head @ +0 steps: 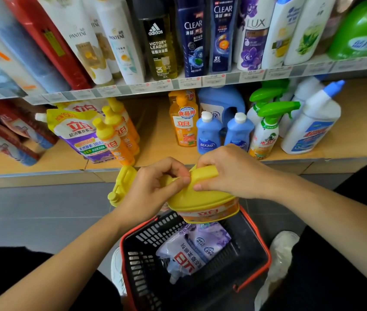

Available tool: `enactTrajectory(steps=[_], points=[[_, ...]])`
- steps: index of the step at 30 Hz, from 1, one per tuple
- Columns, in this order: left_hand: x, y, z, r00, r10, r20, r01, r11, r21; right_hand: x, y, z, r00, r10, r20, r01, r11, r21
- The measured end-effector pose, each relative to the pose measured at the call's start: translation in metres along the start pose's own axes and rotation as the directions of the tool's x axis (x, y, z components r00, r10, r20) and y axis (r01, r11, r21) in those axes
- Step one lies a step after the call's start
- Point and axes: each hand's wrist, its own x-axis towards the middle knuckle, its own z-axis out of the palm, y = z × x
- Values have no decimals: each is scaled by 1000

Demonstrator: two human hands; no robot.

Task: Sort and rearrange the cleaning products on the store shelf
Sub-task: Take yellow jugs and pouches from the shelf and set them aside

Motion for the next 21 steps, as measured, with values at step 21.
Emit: enactTrajectory(steps=[21], points=[[10, 6, -28, 970, -6, 243, 106, 909, -402, 5, 21, -42, 991, -131, 18, 109, 885, 453]])
